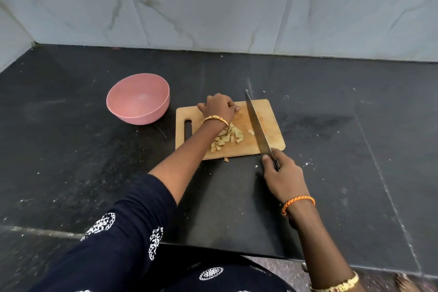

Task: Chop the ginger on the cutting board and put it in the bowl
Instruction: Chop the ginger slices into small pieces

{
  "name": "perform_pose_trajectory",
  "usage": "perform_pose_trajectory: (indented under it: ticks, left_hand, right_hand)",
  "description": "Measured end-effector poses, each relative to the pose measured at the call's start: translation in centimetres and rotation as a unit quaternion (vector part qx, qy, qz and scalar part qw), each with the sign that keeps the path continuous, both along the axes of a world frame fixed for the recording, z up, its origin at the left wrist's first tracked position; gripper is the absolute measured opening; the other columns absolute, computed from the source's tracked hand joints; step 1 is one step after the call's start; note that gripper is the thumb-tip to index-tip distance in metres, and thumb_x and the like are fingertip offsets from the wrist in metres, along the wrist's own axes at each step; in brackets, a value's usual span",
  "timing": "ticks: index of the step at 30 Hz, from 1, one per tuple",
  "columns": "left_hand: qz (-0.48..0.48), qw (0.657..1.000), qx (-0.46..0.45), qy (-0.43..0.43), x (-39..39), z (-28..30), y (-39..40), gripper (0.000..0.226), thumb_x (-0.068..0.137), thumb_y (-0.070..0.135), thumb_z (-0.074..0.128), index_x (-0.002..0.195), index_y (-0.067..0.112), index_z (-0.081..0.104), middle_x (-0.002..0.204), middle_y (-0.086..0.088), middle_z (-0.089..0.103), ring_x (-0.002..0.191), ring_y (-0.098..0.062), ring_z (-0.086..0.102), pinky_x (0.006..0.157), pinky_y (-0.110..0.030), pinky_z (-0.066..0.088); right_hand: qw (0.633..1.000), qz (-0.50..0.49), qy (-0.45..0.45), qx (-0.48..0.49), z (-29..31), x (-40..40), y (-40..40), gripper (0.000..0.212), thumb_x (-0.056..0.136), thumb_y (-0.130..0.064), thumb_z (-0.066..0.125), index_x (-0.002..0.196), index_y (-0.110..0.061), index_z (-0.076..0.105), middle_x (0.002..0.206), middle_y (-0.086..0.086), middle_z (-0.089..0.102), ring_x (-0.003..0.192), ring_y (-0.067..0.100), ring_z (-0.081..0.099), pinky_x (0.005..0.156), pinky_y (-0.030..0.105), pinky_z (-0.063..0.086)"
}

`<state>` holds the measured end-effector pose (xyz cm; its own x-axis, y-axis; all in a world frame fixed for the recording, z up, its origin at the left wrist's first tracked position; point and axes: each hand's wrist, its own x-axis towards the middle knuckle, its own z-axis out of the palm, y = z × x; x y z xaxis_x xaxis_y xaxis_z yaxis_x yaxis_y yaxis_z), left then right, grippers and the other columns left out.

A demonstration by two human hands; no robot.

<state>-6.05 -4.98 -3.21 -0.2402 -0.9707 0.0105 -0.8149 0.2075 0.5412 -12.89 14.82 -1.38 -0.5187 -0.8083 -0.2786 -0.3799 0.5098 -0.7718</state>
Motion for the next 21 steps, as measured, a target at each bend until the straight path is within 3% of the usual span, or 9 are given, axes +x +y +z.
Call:
perform_pose_trajectory:
  ticks: [3,10,16,21]
  left_hand:
    - [0.007,1.000,-0.009,-0.003,0.1,-0.8,0.1,0.012,0.087,0.025,0.062,0.085,0.018,0.071,0.100,0.000,0.064,0.107,-0.023,0.046,0.081,-0.036,0.023]
    - [-0.006,0.997,-0.044,-0.056,-0.1,-1.2,0.4,0.016,0.090,0.021,0.057,0.097,0.016,0.070,0.113,-0.002,0.057,0.110,-0.023,0.045,0.089,-0.041,0.029]
    - [-0.002,0.997,-0.050,-0.065,0.1,-1.1,0.4,0.016,0.090,0.021,0.057,0.098,0.017,0.069,0.113,-0.002,0.058,0.110,-0.022,0.045,0.090,-0.041,0.029]
    - [0.005,0.997,-0.054,-0.060,0.1,-1.3,0.4,0.014,0.089,0.022,0.058,0.095,0.017,0.069,0.111,-0.002,0.059,0.109,-0.022,0.045,0.089,-0.040,0.029]
  right_hand:
    - [1.000,0.009,-0.018,0.005,0.1,0.1,-0.7,0.034,0.100,-0.029,0.036,0.096,-0.002,0.056,0.089,0.018,0.061,0.089,0.031,0.053,0.054,0.018,0.033]
    - [0.999,0.028,0.013,0.028,0.2,0.4,-2.0,0.033,0.101,-0.028,0.033,0.087,-0.004,0.052,0.073,0.009,0.052,0.065,0.020,0.045,0.052,0.024,0.033]
    - [0.996,0.057,0.029,0.060,0.6,-0.5,-2.9,0.033,0.101,-0.028,0.031,0.107,-0.008,0.056,0.093,0.010,0.052,0.078,0.022,0.047,0.072,0.027,0.036]
    - [0.992,0.079,0.045,0.085,0.8,-0.8,-3.3,0.029,0.101,-0.028,0.029,0.096,-0.011,0.052,0.097,0.015,0.058,0.083,0.027,0.054,0.072,0.030,0.039]
